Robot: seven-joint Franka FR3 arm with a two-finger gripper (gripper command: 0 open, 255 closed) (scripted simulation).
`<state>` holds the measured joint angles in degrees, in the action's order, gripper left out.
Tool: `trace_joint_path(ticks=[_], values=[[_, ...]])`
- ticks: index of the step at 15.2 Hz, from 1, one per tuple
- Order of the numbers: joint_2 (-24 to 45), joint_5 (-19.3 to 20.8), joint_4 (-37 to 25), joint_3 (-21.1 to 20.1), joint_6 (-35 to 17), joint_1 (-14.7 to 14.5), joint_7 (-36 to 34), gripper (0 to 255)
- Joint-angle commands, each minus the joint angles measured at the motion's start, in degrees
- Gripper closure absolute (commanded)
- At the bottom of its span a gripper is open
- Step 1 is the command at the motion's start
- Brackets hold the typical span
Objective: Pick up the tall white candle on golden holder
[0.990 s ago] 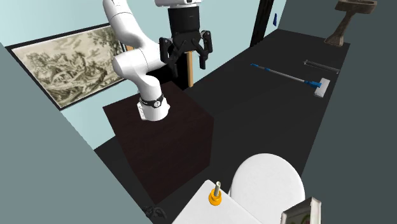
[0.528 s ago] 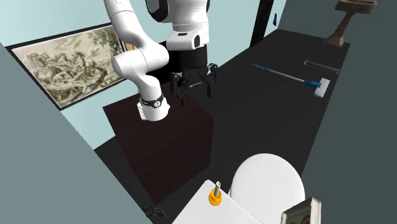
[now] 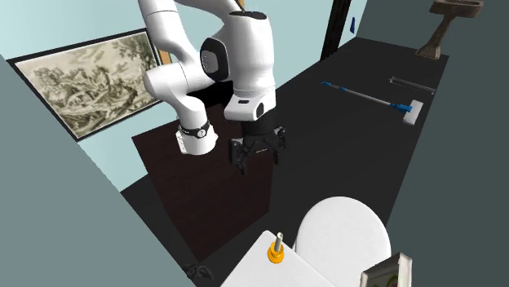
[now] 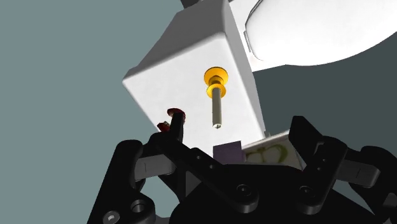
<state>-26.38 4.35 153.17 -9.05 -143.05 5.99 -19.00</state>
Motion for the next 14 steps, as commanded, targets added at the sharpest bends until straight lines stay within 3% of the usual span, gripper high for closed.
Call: trace_joint_path(ticks=[1, 4, 7, 10, 12, 14], values=[[4.31, 1.68, 0.13, -1.48, -5.53, 1.52, -2.88, 0], [11.72, 6.41, -0.8, -3.91, -13.21, 5.22, -8.12, 0], [19.65, 15.68, -3.09, -7.02, -19.69, 10.44, -16.84, 0], [28.08, 32.05, -7.35, -8.31, -23.78, 14.75, -31.24, 0], [33.67, 43.85, -11.25, -5.93, -25.1, 14.18, -41.84, 0], [38.48, 52.64, -15.11, -2.34, -26.01, 11.78, -50.23, 0]])
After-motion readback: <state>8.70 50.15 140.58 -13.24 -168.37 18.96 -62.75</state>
